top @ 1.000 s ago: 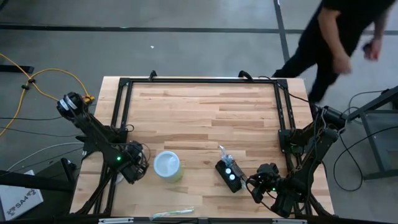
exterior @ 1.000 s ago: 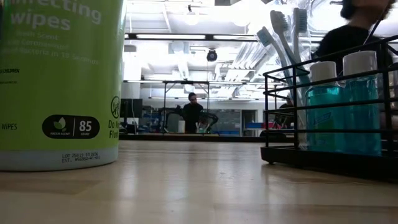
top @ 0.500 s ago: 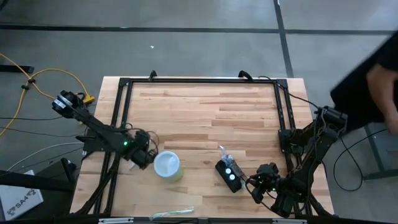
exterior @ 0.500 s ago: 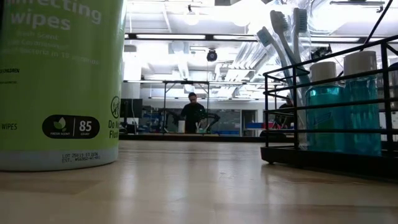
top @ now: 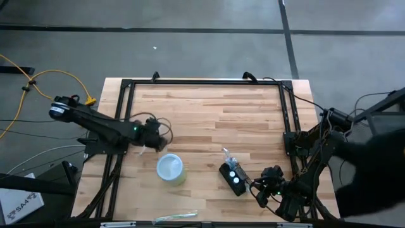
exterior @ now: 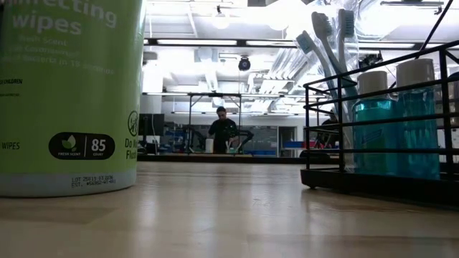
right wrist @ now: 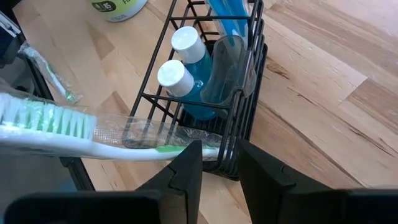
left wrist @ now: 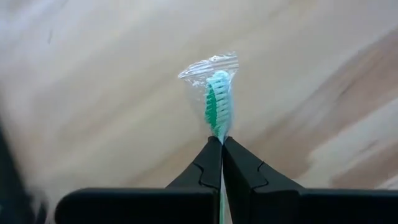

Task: Pick & Place toothbrushing station
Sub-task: Put the top green toothbrush into the black mesh organizer

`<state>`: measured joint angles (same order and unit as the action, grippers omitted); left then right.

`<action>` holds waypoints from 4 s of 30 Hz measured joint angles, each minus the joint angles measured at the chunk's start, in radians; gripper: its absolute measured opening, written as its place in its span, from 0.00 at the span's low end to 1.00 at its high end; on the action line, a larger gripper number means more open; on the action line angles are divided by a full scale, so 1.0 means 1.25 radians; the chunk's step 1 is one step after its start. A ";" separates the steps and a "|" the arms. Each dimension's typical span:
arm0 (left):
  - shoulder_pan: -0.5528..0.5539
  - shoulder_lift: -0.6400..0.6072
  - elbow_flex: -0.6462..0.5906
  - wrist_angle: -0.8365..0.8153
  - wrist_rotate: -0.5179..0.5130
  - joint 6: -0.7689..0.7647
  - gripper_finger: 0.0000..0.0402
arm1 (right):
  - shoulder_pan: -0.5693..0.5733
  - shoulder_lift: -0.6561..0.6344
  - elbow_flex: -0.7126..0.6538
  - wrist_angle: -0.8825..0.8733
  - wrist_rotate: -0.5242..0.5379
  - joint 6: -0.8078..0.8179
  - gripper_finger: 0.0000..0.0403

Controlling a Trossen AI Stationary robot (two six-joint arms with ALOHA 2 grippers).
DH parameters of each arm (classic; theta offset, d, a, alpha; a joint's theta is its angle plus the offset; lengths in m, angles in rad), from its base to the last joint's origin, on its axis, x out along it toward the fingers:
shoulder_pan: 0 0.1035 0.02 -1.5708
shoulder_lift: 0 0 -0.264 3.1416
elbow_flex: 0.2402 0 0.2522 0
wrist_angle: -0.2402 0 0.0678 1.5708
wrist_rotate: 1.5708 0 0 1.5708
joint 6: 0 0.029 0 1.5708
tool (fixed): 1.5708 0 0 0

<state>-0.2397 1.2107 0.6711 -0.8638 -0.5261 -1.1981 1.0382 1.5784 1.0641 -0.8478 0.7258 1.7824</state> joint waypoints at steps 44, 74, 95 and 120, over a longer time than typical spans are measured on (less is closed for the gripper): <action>-0.119 0.260 0.311 1.183 0.251 1.087 0.00 | 0.008 0.000 0.000 0.007 -0.101 -0.004 0.22; -0.126 0.261 0.318 1.261 0.326 1.066 0.00 | -0.151 -0.260 0.022 0.391 0.127 -1.041 0.22; -0.129 0.270 0.318 1.183 0.294 0.996 0.00 | -0.279 -0.217 0.022 0.690 -0.044 -1.322 0.22; -0.120 0.286 0.317 1.207 0.202 1.011 0.00 | -0.360 -0.157 0.022 0.799 -0.093 -1.369 0.22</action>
<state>-0.3902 1.5681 1.0676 0.6445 -0.2741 0.0651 0.5879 1.3823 1.0912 0.1504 0.6098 0.0718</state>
